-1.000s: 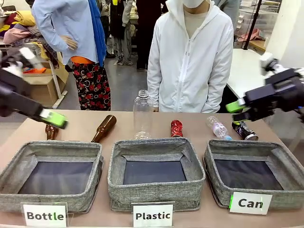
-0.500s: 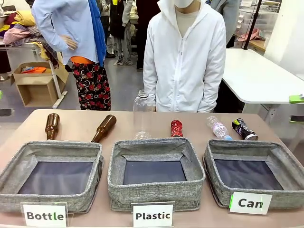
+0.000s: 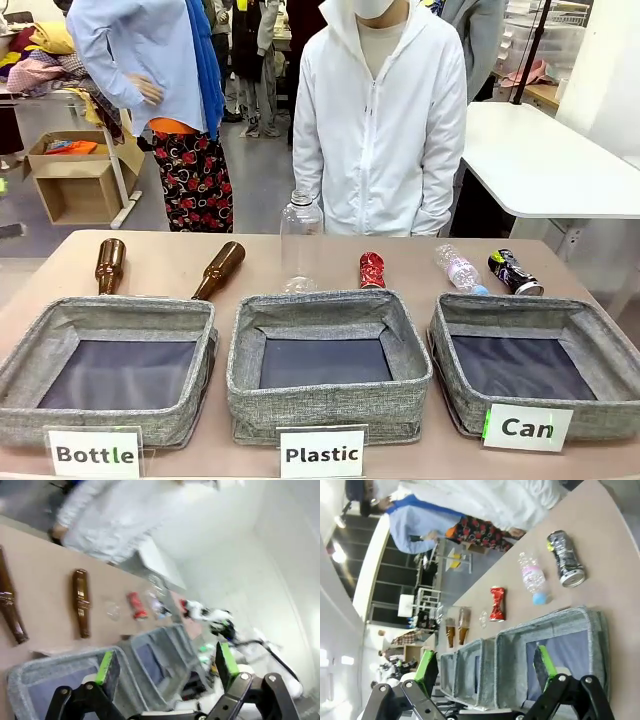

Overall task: Sort the can waste into the basket.
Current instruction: Pick up the can waste from the table and place it in the right Fabric basket.

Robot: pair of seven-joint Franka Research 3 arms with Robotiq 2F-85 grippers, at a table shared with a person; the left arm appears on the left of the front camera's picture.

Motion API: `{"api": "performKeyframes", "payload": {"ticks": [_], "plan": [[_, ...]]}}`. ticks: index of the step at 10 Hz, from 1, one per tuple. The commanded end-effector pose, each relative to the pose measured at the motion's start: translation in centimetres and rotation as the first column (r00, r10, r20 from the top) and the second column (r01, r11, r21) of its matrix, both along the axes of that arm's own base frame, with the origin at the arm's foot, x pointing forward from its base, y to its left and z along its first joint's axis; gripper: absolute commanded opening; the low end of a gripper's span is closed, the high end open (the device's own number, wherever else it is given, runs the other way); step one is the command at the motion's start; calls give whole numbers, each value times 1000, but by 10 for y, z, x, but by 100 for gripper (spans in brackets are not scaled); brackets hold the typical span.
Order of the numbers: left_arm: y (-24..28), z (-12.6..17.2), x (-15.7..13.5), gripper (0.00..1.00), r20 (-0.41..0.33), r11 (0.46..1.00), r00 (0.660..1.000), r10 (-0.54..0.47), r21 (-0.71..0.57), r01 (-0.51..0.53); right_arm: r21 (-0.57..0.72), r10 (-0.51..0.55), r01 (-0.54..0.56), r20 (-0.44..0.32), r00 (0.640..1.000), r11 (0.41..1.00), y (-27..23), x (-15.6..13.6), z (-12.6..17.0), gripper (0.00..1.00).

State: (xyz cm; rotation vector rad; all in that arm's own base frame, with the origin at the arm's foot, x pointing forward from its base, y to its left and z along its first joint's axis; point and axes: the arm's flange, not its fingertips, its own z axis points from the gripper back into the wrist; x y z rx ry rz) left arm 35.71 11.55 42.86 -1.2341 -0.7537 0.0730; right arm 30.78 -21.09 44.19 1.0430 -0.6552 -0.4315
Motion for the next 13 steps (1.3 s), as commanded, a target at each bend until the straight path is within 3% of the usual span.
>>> {"api": "performKeyframes", "payload": {"ticks": [1,9,11,13], "plan": [[9,-6,-11,100,26,996,998,-60,-67,61,30,29,-29,16,999,999,3,-1,1,100],[9,-6,-11,100,26,996,998,-60,-67,61,21,32,-32,-2,999,999,4,-2,0,100],[9,-6,-11,100,26,996,998,-60,-67,61,-184,24,-37,-75,997,982,27,29,22,100],[9,-6,-11,100,26,996,998,-60,-67,61,-414,5,-72,-160,987,907,55,65,41,100]]}}
